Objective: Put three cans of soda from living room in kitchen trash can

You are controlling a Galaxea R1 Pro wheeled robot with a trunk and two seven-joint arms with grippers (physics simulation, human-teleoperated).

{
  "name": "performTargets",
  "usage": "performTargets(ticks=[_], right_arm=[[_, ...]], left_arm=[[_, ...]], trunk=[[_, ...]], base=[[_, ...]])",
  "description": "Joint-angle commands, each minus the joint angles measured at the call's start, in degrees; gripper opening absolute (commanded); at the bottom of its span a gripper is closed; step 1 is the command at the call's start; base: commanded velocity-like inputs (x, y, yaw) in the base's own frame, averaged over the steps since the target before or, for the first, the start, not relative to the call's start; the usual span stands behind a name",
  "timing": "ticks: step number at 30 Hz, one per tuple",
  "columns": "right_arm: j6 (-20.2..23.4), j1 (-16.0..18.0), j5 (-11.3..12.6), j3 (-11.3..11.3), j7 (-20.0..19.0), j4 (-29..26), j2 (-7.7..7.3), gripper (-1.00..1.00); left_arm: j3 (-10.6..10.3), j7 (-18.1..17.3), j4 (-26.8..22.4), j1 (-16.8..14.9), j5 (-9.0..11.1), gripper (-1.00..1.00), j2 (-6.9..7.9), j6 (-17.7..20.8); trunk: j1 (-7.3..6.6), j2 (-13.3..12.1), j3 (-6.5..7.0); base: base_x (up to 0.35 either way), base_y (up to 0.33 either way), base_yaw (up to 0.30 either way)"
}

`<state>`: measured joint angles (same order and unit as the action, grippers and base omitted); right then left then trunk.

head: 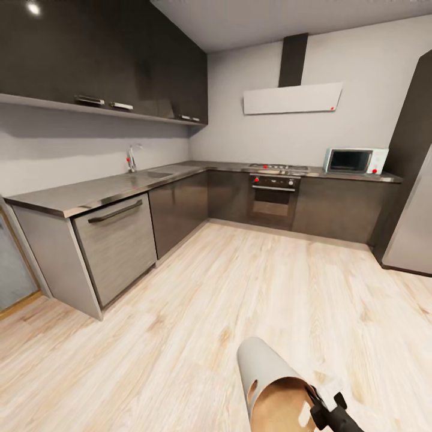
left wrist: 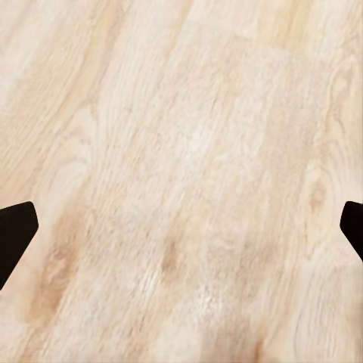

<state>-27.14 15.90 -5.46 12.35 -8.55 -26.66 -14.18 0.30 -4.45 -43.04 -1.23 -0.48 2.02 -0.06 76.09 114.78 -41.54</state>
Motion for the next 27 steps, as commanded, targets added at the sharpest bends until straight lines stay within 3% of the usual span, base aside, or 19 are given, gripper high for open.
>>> performTargets(ticks=[1,7,13,21,22,27], right_arm=[[-1.37,-0.45,-0.01,-0.10,-1.39,0.28,-0.21,-1.00],[-4.80,-1.45,0.32,-0.44,-6.81,1.78,-1.78,-1.00],[-6.57,-1.55,0.59,-0.60,-7.38,2.73,-2.28,-1.00],[-7.18,-1.58,0.75,-4.96,-7.47,2.95,-1.87,-1.00],[-7.13,-1.58,0.75,-6.27,-7.42,2.90,-1.78,-1.00],[-6.93,-1.56,0.80,-7.41,-7.27,2.85,-1.67,-1.00]], left_arm=[[-0.01,-0.04,0.06,0.00,0.00,1.00,0.00,-0.01],[-0.03,-0.17,0.38,0.00,-0.05,1.00,0.11,-0.74],[-0.04,-0.15,0.51,0.00,0.00,1.00,0.14,-1.21],[-0.04,0.00,0.58,0.00,-0.04,1.00,0.13,-1.34],[-0.04,0.03,0.58,-0.02,-0.04,1.00,0.15,-1.35],[-0.04,0.12,0.59,-0.06,-0.08,1.00,0.13,-1.35]], trunk=[[-0.23,-0.42,0.19],[-1.54,-2.82,1.26],[-2.86,-5.23,2.34],[-4.62,-8.44,3.78],[-4.84,-8.84,3.96],[-5.94,-10.84,4.85]], base=[[0.000,0.000,0.000],[0.000,0.000,0.000],[0.000,0.000,0.000],[0.000,0.000,0.000],[0.000,0.000,0.000],[0.000,0.000,0.000]])
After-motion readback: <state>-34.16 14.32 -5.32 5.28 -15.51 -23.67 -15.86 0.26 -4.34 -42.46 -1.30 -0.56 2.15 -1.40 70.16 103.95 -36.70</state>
